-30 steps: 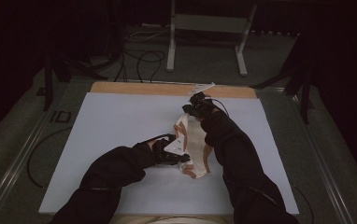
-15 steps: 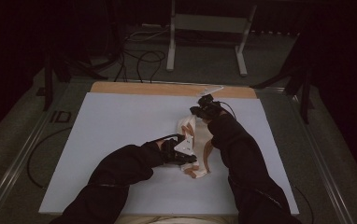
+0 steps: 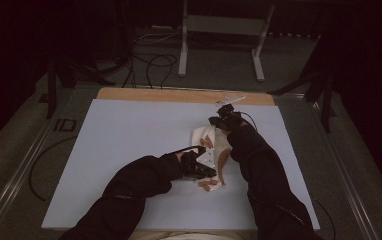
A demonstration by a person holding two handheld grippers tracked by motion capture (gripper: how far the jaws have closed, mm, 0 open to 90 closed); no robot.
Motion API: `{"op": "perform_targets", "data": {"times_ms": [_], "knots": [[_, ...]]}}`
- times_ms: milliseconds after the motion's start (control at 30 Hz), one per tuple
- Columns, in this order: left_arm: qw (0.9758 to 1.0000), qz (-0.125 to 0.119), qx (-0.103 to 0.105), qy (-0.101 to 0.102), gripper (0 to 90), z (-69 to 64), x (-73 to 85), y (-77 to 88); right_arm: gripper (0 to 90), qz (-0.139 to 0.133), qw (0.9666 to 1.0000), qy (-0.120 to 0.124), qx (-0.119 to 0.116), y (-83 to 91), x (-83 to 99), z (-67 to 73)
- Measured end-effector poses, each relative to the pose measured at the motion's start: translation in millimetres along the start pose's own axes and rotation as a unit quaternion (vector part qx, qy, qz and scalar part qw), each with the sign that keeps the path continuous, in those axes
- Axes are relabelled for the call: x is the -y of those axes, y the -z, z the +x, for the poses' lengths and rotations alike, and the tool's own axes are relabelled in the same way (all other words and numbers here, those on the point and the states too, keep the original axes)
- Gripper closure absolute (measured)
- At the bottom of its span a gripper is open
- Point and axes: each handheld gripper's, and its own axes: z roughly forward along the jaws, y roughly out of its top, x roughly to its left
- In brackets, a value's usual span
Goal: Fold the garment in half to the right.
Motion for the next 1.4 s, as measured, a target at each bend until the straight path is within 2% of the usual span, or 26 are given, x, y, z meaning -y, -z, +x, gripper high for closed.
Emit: {"op": "perform_targets", "data": {"times_ms": [500,800,900,1167,1400], "knots": [[0.9999,0.005,0.006,0.010,87.0,2.5,-6.3,-13.5,87.0,0.002,0.9998,-0.012,0.014,-1.9,17.1,-11.3],[0.9997,0.006,0.008,0.024,86.8,4.0,-7.7,-21.5,87.0,0.006,0.9996,-0.021,0.017,-3.5,26.9,-21.2],[0.9994,0.004,0.008,0.033,86.3,4.4,-8.0,-23.7,86.9,0.010,0.9994,-0.027,0.021,-5.6,31.0,-25.2],[0.9993,0.009,0.006,0.035,86.3,3.6,-8.2,-30.5,86.8,0.019,0.9990,-0.032,0.026,-16.9,39.4,-30.2],[0.9988,0.008,0.000,0.048,85.9,3.8,-10.0,-34.9,86.8,0.024,0.9988,-0.031,0.030,-27.2,44.3,-32.7]]}}
